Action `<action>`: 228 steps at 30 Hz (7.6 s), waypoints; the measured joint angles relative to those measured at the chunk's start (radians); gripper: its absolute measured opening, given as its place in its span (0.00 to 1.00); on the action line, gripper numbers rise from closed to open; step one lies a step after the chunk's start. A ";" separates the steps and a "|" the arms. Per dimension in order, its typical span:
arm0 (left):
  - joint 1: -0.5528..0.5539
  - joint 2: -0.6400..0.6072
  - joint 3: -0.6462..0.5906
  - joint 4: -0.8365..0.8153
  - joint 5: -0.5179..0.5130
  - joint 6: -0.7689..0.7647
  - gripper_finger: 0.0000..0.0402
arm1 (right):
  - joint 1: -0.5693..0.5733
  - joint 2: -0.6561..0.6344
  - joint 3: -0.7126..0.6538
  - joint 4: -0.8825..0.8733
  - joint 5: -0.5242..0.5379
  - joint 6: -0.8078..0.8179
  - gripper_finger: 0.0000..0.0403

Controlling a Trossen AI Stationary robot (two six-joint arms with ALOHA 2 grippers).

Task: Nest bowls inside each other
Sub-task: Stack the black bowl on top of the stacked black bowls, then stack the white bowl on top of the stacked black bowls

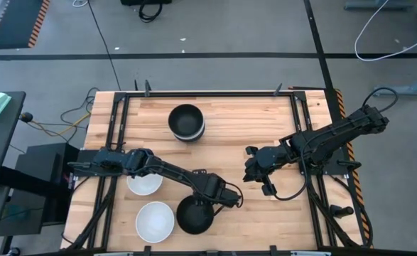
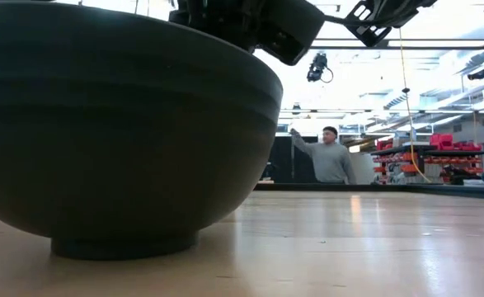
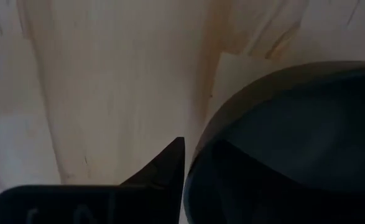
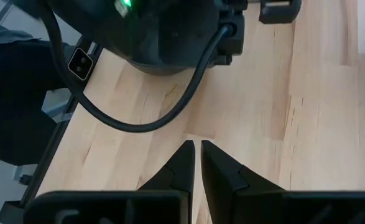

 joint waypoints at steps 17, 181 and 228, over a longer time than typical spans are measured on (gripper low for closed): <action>0.015 0.027 0.002 0.004 0.020 0.068 0.03 | 0.000 0.000 -0.143 0.049 0.000 0.036 0.09; 0.525 -0.522 0.019 -0.046 -0.121 0.169 0.26 | -0.001 0.000 -0.230 0.195 0.145 0.064 0.04; -0.120 -0.521 -0.805 0.072 -0.062 -0.682 0.19 | 0.017 0.000 -0.230 0.205 0.118 0.082 0.04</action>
